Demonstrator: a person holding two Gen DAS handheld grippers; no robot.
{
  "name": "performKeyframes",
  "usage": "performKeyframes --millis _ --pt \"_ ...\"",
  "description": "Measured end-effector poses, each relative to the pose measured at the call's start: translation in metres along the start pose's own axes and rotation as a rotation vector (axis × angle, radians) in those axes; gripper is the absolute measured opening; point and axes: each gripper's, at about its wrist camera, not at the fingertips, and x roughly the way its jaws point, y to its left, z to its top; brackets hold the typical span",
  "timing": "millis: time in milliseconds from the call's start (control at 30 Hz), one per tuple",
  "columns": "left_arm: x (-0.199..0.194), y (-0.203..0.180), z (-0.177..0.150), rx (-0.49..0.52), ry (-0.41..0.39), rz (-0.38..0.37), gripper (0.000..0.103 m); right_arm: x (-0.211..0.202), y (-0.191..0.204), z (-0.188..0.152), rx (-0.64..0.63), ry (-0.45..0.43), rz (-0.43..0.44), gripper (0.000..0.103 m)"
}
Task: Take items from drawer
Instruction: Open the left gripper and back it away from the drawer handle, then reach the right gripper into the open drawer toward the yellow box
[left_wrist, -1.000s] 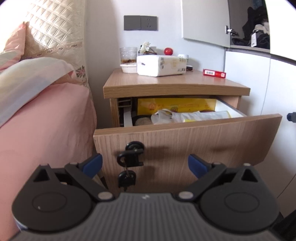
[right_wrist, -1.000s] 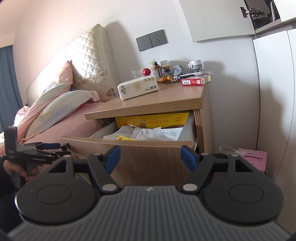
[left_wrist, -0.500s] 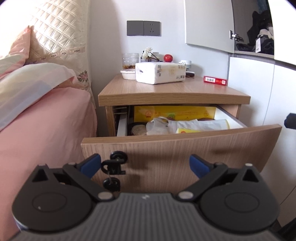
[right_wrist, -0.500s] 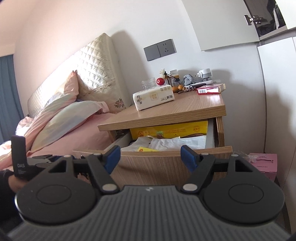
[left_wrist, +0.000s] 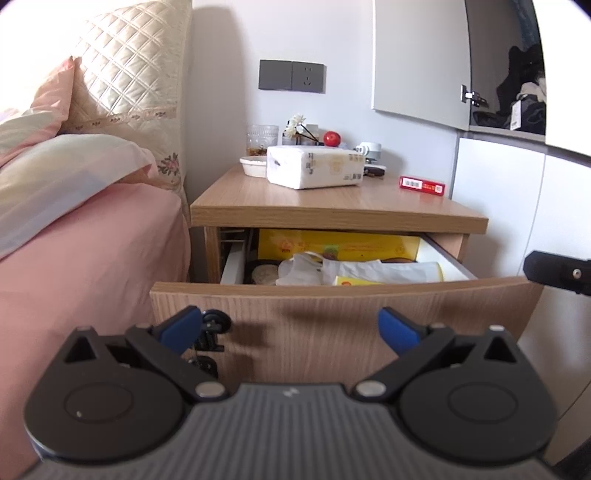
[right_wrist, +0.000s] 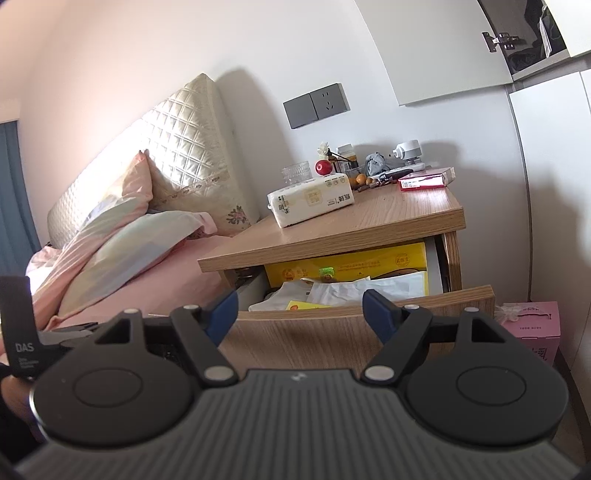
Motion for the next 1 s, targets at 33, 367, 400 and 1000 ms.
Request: performKeyframes --millis 33,367,400,1000 --pt "-0.002 0.000 -0.001 -0.002 0.000 -0.004 0.103 -0.001 0.001 -0.001 -0.004 -0.004 -0.004 0.077" --pt "-0.022 -0.003 -0.007 -0.043 -0.044 0.007 0.103 -0.006 0.004 -0.010 0.003 -0.016 -0.025 0.077" --pt "-0.024 -0.005 -0.007 -0.039 -0.052 0.010 0.103 -0.006 0.005 -0.011 0.002 -0.017 -0.024 0.077" --pt "-0.031 -0.002 -0.007 -0.037 -0.076 -0.016 0.103 0.004 -0.007 0.044 -0.090 -0.009 0.129 0.078"
